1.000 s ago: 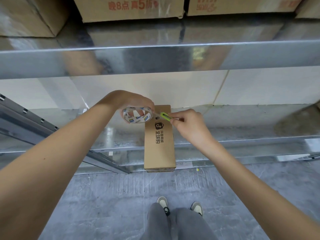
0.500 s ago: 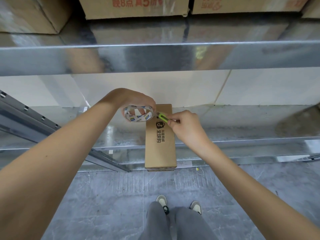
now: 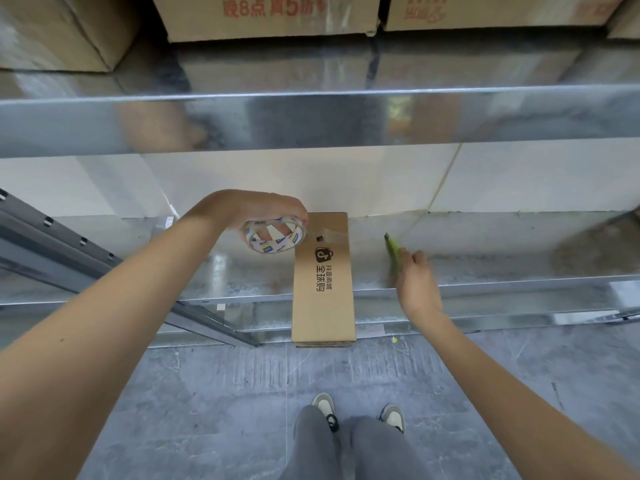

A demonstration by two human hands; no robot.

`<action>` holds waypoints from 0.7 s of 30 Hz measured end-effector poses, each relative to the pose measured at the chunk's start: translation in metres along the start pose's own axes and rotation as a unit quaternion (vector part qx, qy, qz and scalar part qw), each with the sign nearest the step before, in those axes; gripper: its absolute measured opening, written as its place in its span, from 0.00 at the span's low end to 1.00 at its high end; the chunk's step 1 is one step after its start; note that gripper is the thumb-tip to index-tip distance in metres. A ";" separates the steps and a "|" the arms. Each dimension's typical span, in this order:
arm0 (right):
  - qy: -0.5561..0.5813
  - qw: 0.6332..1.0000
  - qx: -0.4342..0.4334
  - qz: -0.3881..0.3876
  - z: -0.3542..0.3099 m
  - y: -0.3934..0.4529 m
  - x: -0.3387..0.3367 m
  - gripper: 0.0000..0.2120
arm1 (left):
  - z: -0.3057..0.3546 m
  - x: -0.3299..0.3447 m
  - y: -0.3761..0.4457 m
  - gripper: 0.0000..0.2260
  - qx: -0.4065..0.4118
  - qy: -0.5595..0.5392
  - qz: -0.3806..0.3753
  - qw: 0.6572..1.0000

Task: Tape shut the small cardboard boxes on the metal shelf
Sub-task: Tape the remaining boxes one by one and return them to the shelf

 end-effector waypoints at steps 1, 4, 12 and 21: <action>-0.012 1.000 -0.002 0.003 0.002 0.001 0.008 0.25 | -0.004 0.001 0.001 0.15 0.003 -0.024 -0.002 1.000; -0.047 0.999 0.006 0.012 -0.004 0.004 0.014 0.24 | -0.015 0.003 0.002 0.11 0.019 -0.084 -0.004 0.996; 0.101 0.991 -0.082 0.012 -0.102 -0.062 -0.028 0.53 | -0.036 0.014 0.002 0.12 0.037 -0.157 -0.029 0.986; -0.002 0.996 -0.090 -0.016 -0.128 -0.053 -0.009 0.50 | -0.084 0.025 -0.011 0.05 0.022 -0.318 0.040 0.947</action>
Point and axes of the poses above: each hand's wrist, its own y-axis towards the middle knuckle, its own x-axis out of the palm, z = x × y, the point moved 2 cm from there along y, towards the middle knuckle, and after that the axes turned 5 degrees about z, right-handed, at the moved point
